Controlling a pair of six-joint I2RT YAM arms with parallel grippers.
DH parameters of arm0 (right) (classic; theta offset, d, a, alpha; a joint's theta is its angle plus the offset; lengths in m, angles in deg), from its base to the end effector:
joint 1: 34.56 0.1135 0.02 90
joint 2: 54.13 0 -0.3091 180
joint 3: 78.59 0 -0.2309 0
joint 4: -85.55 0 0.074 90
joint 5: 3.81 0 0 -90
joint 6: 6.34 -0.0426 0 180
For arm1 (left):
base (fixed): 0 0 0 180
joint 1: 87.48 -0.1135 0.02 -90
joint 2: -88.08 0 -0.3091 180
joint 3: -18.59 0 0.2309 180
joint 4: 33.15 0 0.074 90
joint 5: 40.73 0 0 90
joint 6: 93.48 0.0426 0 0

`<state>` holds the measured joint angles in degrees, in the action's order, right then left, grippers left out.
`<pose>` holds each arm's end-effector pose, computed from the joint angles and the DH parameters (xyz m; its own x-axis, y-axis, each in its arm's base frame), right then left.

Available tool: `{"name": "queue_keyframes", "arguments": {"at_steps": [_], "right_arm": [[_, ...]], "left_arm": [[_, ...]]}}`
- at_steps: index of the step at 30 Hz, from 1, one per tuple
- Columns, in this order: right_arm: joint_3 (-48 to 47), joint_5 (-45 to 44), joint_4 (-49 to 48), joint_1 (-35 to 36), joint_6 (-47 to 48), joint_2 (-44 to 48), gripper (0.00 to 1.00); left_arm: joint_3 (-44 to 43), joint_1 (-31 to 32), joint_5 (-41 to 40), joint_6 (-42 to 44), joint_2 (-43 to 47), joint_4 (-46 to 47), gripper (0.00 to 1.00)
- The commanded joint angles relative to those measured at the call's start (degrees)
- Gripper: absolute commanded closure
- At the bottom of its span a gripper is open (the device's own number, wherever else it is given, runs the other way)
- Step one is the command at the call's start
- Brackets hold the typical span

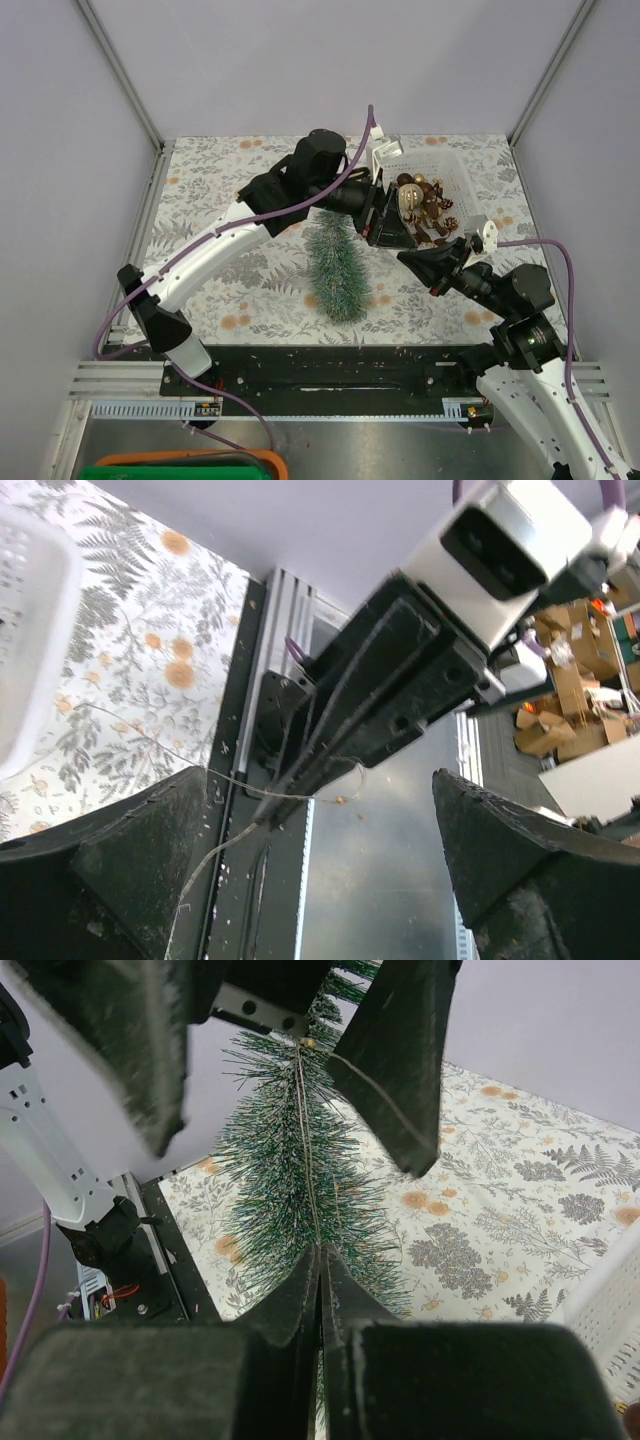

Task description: Decorate the small christmas tree

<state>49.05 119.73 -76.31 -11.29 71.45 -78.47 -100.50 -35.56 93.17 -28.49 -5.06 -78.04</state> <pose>0.0367 0.0414 0.3682 -0.0213 0.1827 -0.9829 -0.8439 0.5239 0.1157 0.1887 -0.2887 0.4892 -0.5922 0.2619 -0.7620 0.7959 0.0429 -0.6038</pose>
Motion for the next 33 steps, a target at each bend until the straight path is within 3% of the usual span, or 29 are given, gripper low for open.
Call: {"name": "queue_keyframes", "arguments": {"at_steps": [1,7,11,15,21,28,33], "right_arm": [[-1.73,-0.49,-1.04,0.46,0.34,0.08,1.00],[-1.20,-0.40,-2.28,0.46,0.17,-0.89,1.00],[-0.93,-0.75,-2.37,0.46,0.25,-1.06,1.00],[-1.11,-1.37,-1.84,0.46,0.69,-0.54,1.00],[-1.20,-2.86,-0.17,0.46,1.13,0.52,1.00],[-1.20,-4.18,-0.26,0.46,1.05,0.70,1.00],[-1.20,-6.64,0.01,0.46,0.96,0.96,1.00]], "left_arm": [[-6.26,-0.86,-4.79,-3.11,-1.68,5.74,0.01],[-10.05,-0.42,-1.90,-6.36,-3.71,8.29,0.01],[-8.04,-0.24,1.27,-7.59,-2.66,9.43,0.01],[-6.01,-1.12,0.32,-4.61,-0.90,7.86,0.01],[-10.41,-5.42,-3.29,0.14,0.85,3.37,0.01],[-2.86,-5.52,0.21,1.46,5.78,2.31,0.01],[-2.23,-4.11,4.17,2.16,6.92,2.31,0.01]]}}
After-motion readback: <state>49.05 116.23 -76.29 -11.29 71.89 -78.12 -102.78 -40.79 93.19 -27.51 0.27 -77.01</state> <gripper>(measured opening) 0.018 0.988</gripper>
